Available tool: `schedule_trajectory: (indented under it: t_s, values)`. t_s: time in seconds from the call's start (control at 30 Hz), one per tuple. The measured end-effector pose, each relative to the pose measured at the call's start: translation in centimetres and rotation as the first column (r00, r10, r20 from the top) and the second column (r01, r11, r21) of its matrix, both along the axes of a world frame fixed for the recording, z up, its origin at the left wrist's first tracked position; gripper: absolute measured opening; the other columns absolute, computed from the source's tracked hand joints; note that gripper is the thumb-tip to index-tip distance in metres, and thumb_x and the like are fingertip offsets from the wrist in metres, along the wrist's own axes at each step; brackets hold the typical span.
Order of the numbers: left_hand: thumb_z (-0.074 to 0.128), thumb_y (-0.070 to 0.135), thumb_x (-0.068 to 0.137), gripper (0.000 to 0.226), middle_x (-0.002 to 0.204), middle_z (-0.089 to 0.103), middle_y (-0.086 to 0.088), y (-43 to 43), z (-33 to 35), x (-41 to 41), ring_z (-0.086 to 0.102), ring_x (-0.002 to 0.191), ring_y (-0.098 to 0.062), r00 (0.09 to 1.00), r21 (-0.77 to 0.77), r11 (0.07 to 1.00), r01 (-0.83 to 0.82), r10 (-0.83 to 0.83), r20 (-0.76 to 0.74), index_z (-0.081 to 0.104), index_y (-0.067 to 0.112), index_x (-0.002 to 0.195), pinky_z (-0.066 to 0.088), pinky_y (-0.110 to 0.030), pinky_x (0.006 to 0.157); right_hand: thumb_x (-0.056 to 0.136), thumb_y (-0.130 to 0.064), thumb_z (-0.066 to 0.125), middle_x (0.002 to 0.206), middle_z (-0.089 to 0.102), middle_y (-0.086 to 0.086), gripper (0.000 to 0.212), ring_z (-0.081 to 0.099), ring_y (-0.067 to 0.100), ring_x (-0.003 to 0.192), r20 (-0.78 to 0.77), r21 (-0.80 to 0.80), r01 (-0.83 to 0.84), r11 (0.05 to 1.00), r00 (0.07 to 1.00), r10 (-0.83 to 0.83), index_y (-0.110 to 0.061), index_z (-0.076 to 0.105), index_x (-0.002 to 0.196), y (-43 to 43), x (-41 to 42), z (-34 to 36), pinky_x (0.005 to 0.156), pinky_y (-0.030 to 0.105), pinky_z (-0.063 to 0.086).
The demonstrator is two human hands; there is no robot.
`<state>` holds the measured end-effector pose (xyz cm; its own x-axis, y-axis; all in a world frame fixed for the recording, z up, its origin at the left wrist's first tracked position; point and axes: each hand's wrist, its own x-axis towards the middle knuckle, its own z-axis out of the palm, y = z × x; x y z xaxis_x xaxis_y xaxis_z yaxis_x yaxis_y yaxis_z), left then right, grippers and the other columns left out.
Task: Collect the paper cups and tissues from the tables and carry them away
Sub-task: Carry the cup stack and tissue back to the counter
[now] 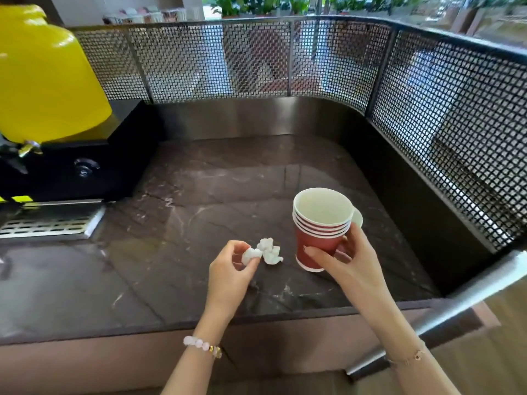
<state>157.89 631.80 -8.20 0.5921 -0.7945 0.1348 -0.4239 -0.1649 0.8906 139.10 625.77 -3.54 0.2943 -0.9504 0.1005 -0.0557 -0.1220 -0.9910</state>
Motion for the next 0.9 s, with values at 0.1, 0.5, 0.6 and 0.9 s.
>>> schedule_trajectory:
  t_s: [0.1,0.5,0.6,0.9]
  values:
    - [0.074,0.013,0.077,0.014,0.08,0.065,0.002,-0.7,-1.8,0.0,0.06,0.077,-0.014,0.998,0.066,0.998,0.003,-0.007,0.06,0.061,0.015,0.083,0.049,-0.024,0.069,0.069,-0.018,0.082,0.116,0.061,-0.017,0.072,0.059,-0.006,0.101,0.002,-0.001,-0.003,1.0,1.0,0.003,-0.029,0.046,0.13,0.0,-0.4,-0.2,0.073,0.004,0.048]
    - [0.07,0.018,0.078,0.018,0.086,0.058,0.013,-1.1,-4.1,0.3,0.046,0.094,-0.016,0.963,0.159,0.987,0.003,-0.046,0.265,0.058,0.021,0.091,0.036,-0.027,0.075,0.07,-0.024,0.081,0.094,0.055,-0.047,0.056,0.052,-0.022,0.097,-0.036,-0.021,-0.031,0.999,0.999,0.03,-0.05,0.046,0.106,-0.4,-0.9,-0.3,0.065,-0.002,0.042]
    - [0.071,0.019,0.078,0.03,0.093,0.055,0.017,-0.6,-4.0,0.5,0.047,0.103,-0.015,0.964,0.182,0.983,0.028,-0.075,0.254,0.058,0.023,0.104,0.04,-0.028,0.085,0.069,-0.026,0.081,0.091,0.054,-0.048,0.056,0.051,-0.024,0.093,-0.046,-0.019,-0.033,0.999,0.998,0.032,-0.049,0.046,0.105,-0.4,-0.8,-0.4,0.063,-0.002,0.041]
    - [0.067,0.03,0.084,0.047,0.125,0.059,0.001,0.6,0.1,0.8,0.048,0.122,-0.021,0.816,0.107,0.994,0.036,-0.091,0.571,0.055,0.015,0.127,0.035,-0.036,0.103,0.07,-0.023,0.08,0.091,0.055,-0.048,0.052,0.052,-0.024,0.093,-0.031,-0.054,-0.058,0.997,0.998,0.057,-0.049,0.047,0.102,-0.6,0.0,0.2,0.064,-0.002,0.041]
